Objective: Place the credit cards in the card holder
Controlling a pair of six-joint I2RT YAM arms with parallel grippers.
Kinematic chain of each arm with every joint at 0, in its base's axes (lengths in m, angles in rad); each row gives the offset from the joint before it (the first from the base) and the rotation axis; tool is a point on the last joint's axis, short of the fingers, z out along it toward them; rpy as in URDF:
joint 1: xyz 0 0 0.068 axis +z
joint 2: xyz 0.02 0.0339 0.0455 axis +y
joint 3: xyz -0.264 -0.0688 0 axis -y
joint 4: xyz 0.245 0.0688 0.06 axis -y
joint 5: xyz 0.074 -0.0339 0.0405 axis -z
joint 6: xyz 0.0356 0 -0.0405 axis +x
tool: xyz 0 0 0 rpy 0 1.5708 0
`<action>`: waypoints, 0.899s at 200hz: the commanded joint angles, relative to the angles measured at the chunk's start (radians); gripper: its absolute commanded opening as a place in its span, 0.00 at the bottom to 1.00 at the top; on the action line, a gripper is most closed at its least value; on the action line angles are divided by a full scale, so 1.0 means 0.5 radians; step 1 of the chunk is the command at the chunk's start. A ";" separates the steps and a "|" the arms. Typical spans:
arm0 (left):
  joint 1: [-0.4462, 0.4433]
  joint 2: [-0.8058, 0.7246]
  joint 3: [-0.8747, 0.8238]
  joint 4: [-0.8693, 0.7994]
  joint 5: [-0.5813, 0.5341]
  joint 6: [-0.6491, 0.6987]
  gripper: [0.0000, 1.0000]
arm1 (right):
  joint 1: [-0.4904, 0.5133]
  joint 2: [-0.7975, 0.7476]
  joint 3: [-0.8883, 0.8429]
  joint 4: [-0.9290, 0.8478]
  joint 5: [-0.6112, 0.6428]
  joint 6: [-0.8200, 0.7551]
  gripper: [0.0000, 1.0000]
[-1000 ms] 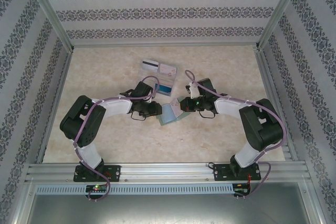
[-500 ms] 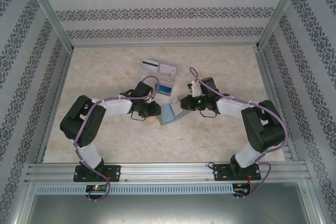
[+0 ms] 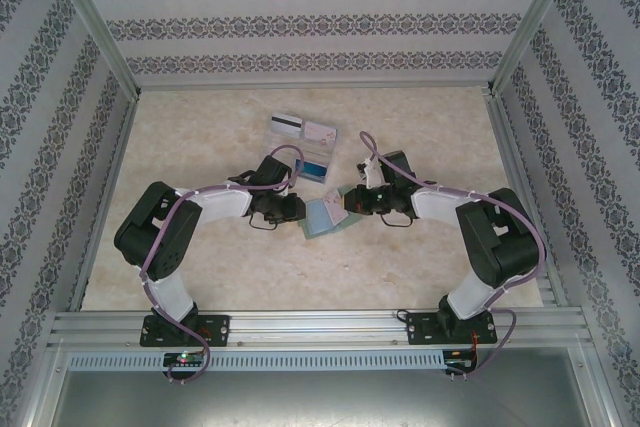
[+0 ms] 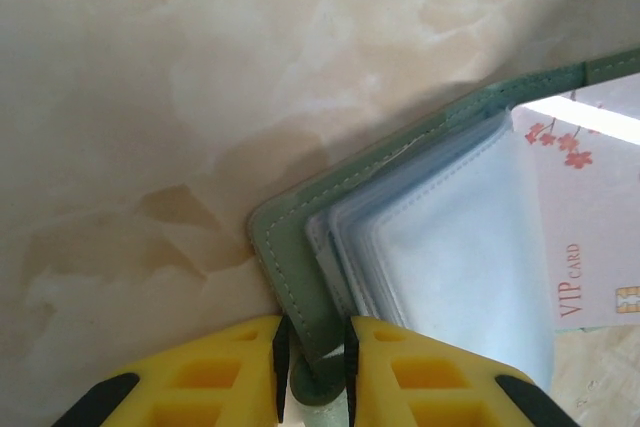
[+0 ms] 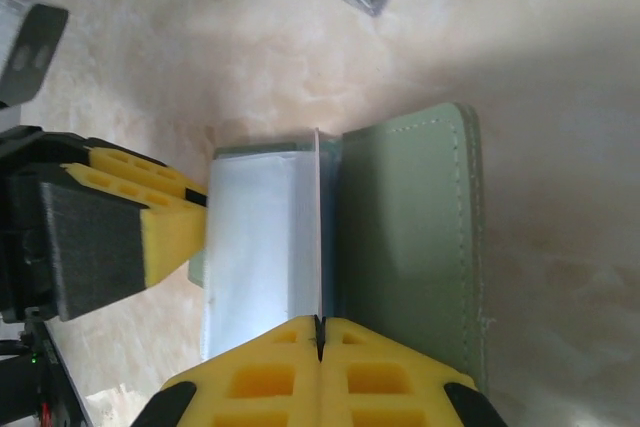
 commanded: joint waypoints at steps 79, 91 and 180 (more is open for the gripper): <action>-0.021 0.018 -0.001 -0.029 -0.042 0.037 0.24 | 0.037 0.094 -0.057 0.289 -0.241 0.222 0.00; -0.021 0.017 -0.006 -0.030 -0.040 0.037 0.24 | 0.039 0.107 -0.065 0.299 -0.266 0.234 0.00; -0.021 0.023 0.005 -0.063 -0.080 0.025 0.24 | 0.056 0.033 -0.113 -0.064 -0.090 0.015 0.00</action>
